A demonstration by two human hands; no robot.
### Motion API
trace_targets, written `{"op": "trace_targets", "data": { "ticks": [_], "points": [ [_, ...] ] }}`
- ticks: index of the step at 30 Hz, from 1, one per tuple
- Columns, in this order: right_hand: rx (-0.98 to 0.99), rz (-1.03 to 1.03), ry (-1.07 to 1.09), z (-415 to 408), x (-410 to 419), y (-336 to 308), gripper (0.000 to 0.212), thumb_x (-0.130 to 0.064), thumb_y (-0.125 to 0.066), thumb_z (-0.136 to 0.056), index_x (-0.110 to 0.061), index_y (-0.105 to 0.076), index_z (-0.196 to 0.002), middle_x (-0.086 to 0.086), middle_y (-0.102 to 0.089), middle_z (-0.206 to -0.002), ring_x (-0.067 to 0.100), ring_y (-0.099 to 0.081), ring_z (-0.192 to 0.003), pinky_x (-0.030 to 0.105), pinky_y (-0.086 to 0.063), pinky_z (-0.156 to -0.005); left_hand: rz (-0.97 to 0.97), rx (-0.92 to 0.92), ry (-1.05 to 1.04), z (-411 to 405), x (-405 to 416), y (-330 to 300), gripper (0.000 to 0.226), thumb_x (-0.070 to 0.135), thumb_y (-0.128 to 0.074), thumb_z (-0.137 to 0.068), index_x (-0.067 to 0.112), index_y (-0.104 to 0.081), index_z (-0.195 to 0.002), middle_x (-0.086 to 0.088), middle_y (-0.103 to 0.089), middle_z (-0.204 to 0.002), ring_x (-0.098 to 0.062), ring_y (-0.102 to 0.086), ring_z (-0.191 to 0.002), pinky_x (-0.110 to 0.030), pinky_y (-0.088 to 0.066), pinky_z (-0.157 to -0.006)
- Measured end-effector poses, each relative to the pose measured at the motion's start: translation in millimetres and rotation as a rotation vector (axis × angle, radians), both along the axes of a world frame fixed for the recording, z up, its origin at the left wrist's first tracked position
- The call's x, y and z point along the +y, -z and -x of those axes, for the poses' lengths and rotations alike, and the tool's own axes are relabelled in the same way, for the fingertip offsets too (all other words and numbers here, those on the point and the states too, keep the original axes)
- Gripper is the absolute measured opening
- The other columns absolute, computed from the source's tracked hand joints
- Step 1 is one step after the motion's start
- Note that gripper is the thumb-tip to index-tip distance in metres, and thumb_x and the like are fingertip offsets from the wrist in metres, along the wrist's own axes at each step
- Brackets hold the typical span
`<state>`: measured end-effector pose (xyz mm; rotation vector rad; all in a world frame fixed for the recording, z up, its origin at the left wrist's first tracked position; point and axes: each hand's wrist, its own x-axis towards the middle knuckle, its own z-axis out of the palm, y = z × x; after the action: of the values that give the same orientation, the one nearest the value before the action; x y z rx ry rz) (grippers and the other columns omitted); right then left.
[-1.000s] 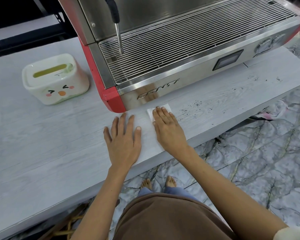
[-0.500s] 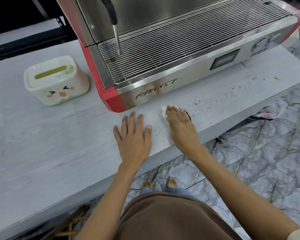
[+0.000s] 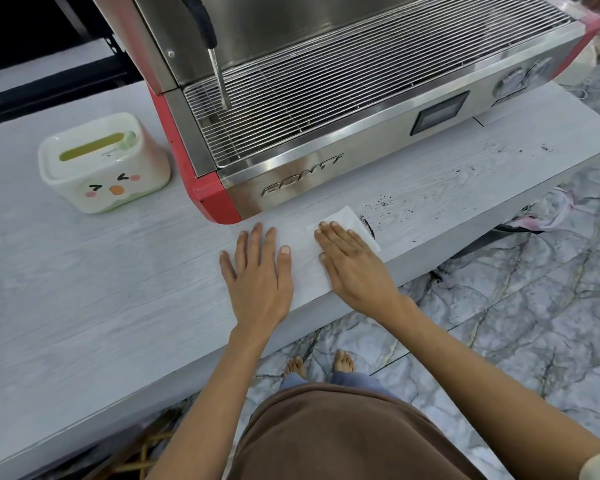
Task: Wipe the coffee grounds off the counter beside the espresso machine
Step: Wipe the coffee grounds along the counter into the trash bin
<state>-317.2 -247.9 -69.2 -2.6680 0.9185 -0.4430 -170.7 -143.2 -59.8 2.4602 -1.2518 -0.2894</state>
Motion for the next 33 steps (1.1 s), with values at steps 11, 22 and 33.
{"op": "trace_targets", "data": {
  "ticks": [11,22,33],
  "points": [
    [-0.296,-0.093,0.150,16.5,-36.6,-18.7,0.036,-0.016,-0.054,-0.096,-0.001,-0.056,-0.128,0.013,-0.054,-0.137,0.025,-0.046,-0.131,0.036,-0.038,-0.108,-0.002,-0.025,-0.004,2.7,-1.9,2.1,0.062,0.053,-0.011,-0.103,0.028,-0.029,-0.157,0.006,-0.017,-0.168,-0.016,-0.006,-0.155,-0.053,0.003,-0.124],
    [-0.323,0.023,0.188,-5.9,-36.2,-6.4,0.007,-0.001,-0.064,-0.086,0.001,-0.068,-0.091,0.014,-0.068,-0.100,0.032,-0.059,-0.095,0.044,-0.050,-0.083,-0.006,-0.032,-0.004,2.1,-1.9,2.8,0.060,0.052,-0.013,-0.103,0.029,-0.029,-0.156,0.007,-0.018,-0.167,-0.016,-0.007,-0.155,-0.053,0.001,-0.124],
    [-0.167,-0.027,-0.023,-37.4,6.8,5.0,0.037,-0.022,-0.046,-0.096,-0.002,-0.060,-0.124,0.015,-0.058,-0.133,0.029,-0.049,-0.129,0.044,-0.037,-0.109,0.033,-0.016,-0.029,1.6,-2.7,1.1,0.060,0.050,-0.012,-0.103,0.028,-0.034,-0.154,0.009,-0.022,-0.166,-0.014,-0.011,-0.154,-0.052,-0.001,-0.124]
  ]
}}
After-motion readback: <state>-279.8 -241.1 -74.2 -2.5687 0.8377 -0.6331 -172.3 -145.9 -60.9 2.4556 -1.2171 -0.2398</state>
